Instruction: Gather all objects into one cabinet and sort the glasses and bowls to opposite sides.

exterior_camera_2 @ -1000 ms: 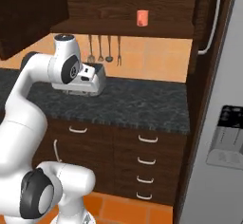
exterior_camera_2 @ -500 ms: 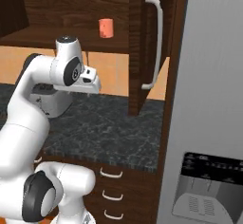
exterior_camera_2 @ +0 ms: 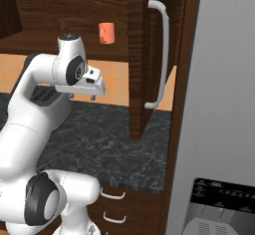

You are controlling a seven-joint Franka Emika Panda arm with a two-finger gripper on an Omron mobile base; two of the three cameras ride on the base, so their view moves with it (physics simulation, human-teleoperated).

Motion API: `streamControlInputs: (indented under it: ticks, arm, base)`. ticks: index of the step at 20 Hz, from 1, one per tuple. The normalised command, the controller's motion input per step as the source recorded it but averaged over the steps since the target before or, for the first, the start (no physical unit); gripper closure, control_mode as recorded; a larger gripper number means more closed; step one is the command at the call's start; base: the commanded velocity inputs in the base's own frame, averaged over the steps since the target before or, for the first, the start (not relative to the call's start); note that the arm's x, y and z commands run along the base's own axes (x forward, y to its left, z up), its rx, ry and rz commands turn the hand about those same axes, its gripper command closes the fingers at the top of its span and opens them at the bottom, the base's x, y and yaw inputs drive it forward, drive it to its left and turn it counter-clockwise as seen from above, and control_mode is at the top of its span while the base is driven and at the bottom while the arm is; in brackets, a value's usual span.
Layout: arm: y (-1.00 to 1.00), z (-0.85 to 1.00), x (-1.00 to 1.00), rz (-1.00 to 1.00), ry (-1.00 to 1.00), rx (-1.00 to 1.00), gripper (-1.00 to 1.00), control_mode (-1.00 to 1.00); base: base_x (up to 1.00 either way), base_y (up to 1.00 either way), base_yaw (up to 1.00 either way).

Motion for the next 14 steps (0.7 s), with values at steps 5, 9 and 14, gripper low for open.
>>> streamControlInputs:
  ticks: [5, 9, 14]
  arm:
    - [-0.01, 0.0, 0.28, 0.0, 0.02, 0.0, -1.0, -1.0]
    - [0.0, 0.0, 0.24, 0.0, 0.0, 0.0, -1.0, -1.0]
    - [0.0, 0.34, 0.0, 0.0, -0.05, -0.01, -1.0, -1.0]
  base:
    - [0.6, -0.08, 0.0]
    - [0.0, 0.0, 0.0]
    - [0.0, 0.0, 0.0]
